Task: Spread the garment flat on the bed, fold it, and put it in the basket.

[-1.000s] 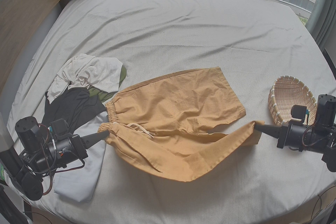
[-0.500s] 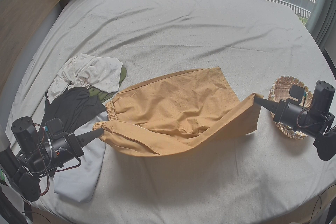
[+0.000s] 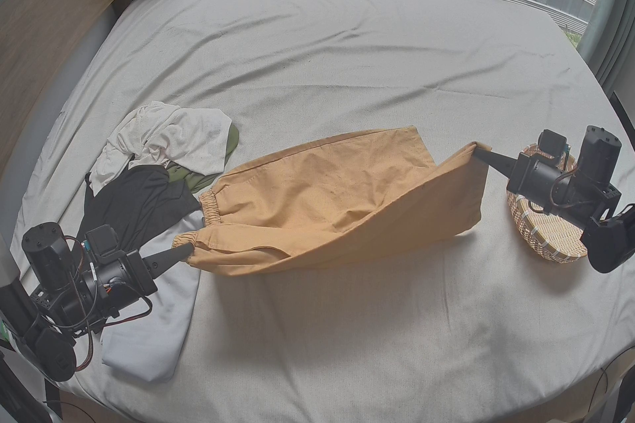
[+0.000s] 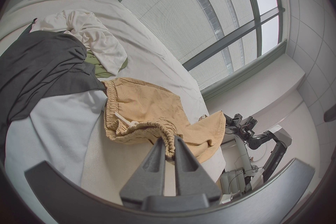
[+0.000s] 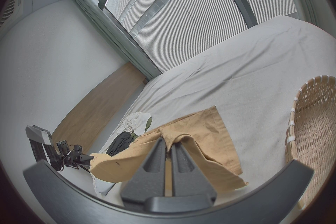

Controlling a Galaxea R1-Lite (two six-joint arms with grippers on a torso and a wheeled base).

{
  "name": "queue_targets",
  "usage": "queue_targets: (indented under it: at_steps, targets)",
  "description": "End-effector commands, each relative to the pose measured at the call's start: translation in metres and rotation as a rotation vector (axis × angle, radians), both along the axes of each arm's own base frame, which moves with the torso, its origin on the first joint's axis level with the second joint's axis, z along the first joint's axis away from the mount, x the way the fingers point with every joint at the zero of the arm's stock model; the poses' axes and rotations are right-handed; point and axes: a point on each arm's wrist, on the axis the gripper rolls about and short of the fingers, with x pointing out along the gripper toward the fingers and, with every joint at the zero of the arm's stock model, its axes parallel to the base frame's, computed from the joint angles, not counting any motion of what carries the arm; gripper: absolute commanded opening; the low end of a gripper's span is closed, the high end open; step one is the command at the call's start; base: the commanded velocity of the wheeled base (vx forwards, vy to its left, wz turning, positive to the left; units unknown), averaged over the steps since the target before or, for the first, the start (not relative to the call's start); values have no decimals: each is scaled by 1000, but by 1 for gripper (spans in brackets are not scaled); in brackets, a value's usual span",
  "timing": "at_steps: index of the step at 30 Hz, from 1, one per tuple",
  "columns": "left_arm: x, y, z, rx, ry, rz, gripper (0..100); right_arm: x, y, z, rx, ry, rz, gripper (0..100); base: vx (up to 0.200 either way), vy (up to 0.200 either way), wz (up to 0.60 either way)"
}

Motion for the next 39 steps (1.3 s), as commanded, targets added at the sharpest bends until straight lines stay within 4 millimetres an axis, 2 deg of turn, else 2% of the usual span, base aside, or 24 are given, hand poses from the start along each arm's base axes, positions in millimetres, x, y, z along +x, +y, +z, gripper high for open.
queue_targets:
  at_steps: [1, 14, 28, 39]
  targets:
    - [0, 0, 0, -8, 5, 4, 0, 7, 2, 12, 5, -36, 5, 0, 0, 0, 0]
    - [11, 8, 4, -37, 1, 49, 0, 31, 3, 20, 6, -39, -4, 0, 0, 0, 0]
    - [33, 9, -4, -43, 15, 135, 0, 59, 6, 10, 1, -12, -6, 0, 0, 0, 0]
    - [45, 8, -6, -40, 2, 180, 0, 68, 7, 5, 1, -11, -9, 0, 0, 0, 0]
